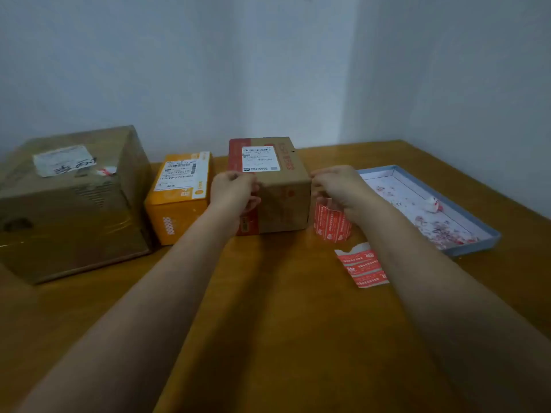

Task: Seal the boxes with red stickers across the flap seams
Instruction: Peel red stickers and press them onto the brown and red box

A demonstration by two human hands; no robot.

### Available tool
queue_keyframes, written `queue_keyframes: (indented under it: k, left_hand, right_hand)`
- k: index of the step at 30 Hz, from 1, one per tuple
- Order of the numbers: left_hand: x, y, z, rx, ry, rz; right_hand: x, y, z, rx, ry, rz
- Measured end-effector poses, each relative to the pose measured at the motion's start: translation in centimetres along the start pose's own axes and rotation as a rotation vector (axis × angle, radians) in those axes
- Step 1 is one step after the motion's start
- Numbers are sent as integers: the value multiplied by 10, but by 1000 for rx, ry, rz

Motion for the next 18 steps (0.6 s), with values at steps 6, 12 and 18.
queue_keyframes:
  k: [6, 12, 18]
  left_hand:
    - [-26, 11, 20, 174, 107, 228]
    - [-19, 10, 7, 28, 135, 85]
    - [-41, -1, 29, 81, 620, 184]
  right_hand:
    - [27, 5, -1, 51, 88, -108]
    - [37, 7, 0, 70, 129, -136]
    - [15, -7, -17, -1, -498, -87]
Point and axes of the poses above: each hand's wrist, its own y-axis towards the middle knuckle, its own x-axis out of the palm, z = x × y, the point moved 8 cm from there along y, towards the middle knuckle, and after that the axes turned 3 degrees about -x, right-handed, at the moved point
